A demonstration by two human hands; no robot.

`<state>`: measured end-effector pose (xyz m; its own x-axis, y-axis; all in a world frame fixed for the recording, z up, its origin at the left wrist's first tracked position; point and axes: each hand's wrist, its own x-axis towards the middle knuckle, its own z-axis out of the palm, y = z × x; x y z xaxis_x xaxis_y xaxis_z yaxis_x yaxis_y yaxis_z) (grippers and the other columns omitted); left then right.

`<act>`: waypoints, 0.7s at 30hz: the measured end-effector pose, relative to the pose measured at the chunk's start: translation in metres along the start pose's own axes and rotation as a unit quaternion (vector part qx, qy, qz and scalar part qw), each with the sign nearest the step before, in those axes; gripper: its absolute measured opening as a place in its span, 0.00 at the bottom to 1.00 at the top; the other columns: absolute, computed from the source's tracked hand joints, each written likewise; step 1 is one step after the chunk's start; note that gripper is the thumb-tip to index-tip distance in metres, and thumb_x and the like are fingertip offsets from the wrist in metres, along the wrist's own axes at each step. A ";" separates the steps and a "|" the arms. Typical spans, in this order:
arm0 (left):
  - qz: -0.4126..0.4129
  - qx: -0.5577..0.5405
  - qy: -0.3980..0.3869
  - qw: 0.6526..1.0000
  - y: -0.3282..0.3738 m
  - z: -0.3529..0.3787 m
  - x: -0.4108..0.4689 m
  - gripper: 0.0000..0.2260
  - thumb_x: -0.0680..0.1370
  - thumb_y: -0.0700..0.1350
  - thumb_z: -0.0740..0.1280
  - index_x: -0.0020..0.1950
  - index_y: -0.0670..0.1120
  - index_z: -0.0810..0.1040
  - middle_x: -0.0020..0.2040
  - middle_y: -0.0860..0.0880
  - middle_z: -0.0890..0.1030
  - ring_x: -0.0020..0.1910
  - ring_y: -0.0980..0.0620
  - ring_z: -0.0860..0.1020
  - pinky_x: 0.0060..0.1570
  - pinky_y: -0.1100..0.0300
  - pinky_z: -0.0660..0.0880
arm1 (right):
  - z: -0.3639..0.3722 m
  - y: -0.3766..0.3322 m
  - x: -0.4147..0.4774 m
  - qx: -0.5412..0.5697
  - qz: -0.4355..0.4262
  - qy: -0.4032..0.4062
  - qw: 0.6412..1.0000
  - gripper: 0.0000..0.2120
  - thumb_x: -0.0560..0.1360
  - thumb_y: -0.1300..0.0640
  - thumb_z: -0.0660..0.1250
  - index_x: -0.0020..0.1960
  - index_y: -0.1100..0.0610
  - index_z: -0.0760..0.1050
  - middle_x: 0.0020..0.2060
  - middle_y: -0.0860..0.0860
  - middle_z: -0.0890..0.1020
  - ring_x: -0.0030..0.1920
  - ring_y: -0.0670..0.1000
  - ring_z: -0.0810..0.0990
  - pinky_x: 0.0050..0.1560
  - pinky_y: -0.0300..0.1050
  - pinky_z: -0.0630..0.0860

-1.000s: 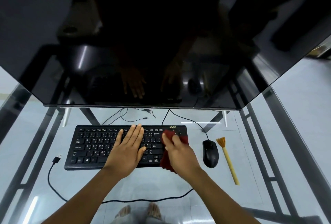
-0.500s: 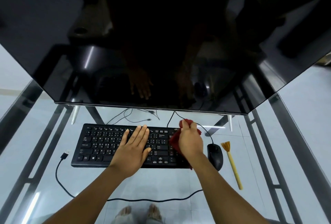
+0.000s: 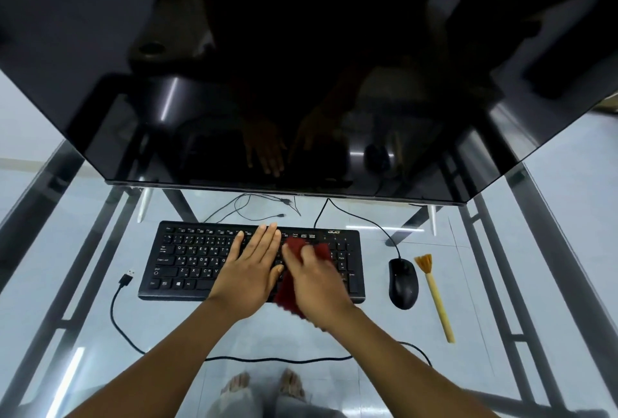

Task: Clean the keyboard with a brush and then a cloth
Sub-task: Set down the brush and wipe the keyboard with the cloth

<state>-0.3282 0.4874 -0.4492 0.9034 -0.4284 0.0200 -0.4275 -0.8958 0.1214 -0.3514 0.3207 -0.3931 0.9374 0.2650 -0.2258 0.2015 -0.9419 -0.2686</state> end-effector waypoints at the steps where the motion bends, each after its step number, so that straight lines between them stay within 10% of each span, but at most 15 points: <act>1: 0.002 0.000 0.000 1.000 -0.001 0.000 0.000 0.27 0.82 0.55 0.47 0.77 0.42 0.58 0.78 0.47 0.58 0.77 0.50 0.54 0.72 0.45 0.49 | 0.002 0.005 -0.004 0.004 -0.017 -0.002 1.000 0.36 0.74 0.57 0.67 0.77 0.51 0.55 0.64 0.58 0.68 0.51 0.62 0.77 0.54 0.54 0.77; 6: -0.004 -0.001 0.008 1.000 0.002 0.000 0.000 0.27 0.82 0.55 0.46 0.77 0.43 0.57 0.78 0.47 0.56 0.77 0.49 0.53 0.72 0.44 0.51 | -0.014 0.037 -0.004 -0.018 0.207 0.037 0.977 0.34 0.77 0.57 0.63 0.78 0.51 0.50 0.65 0.58 0.66 0.54 0.61 0.76 0.57 0.52 0.74; 10: -0.005 0.002 0.005 1.000 0.001 0.002 -0.001 0.27 0.82 0.56 0.46 0.78 0.43 0.55 0.78 0.47 0.55 0.78 0.49 0.51 0.73 0.44 0.50 | 0.003 0.011 -0.021 -0.028 0.016 -0.010 0.999 0.45 0.69 0.55 0.74 0.78 0.51 0.52 0.64 0.58 0.68 0.51 0.61 0.78 0.56 0.54 0.75; 15: -0.005 0.006 0.007 1.000 0.001 0.001 -0.001 0.27 0.82 0.56 0.46 0.78 0.43 0.55 0.78 0.47 0.55 0.78 0.50 0.51 0.73 0.44 0.50 | -0.007 0.039 -0.028 -0.015 0.145 0.040 0.989 0.40 0.72 0.54 0.70 0.78 0.47 0.52 0.63 0.55 0.68 0.50 0.60 0.78 0.53 0.50 0.76; 21: 0.000 0.003 0.001 1.000 0.000 0.002 0.000 0.27 0.82 0.55 0.47 0.78 0.43 0.54 0.79 0.47 0.54 0.78 0.50 0.49 0.73 0.44 0.50 | -0.001 0.045 -0.050 0.041 -0.074 -0.001 0.996 0.29 0.74 0.54 0.69 0.72 0.39 0.65 0.53 0.50 0.73 0.42 0.49 0.75 0.44 0.40 0.77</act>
<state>-0.3283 0.4869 -0.4508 0.9035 -0.4281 0.0214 -0.4276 -0.8966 0.1157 -0.3886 0.2651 -0.3927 0.8988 0.4001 -0.1794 0.3134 -0.8723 -0.3752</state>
